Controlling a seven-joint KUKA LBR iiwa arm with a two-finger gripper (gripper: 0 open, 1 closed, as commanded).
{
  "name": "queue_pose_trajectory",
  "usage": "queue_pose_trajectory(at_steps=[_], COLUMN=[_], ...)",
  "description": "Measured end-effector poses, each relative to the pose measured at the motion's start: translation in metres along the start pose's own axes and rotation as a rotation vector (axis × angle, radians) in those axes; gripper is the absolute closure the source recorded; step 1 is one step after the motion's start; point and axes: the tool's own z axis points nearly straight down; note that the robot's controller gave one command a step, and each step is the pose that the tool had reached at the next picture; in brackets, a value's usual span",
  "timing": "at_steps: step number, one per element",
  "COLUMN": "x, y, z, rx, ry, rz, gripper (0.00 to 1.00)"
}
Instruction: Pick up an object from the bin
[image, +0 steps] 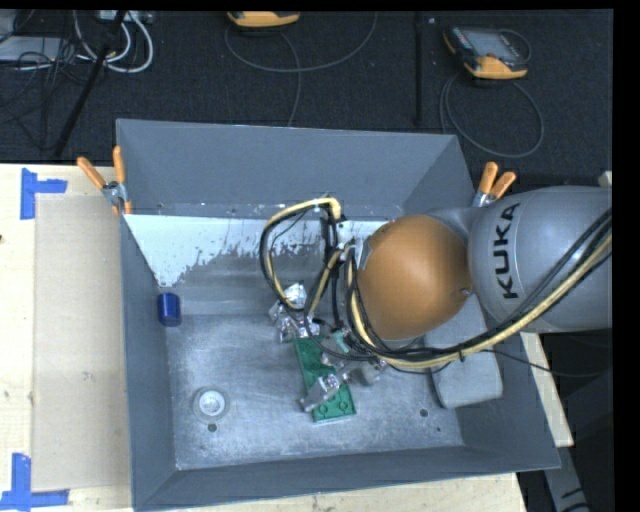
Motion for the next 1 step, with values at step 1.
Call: queue_pose_trajectory(at_steps=[1], x=[0.0005], y=[-0.0008], z=[-0.0018], rx=[0.002], ry=[-0.001], rz=[0.003], gripper=[1.0])
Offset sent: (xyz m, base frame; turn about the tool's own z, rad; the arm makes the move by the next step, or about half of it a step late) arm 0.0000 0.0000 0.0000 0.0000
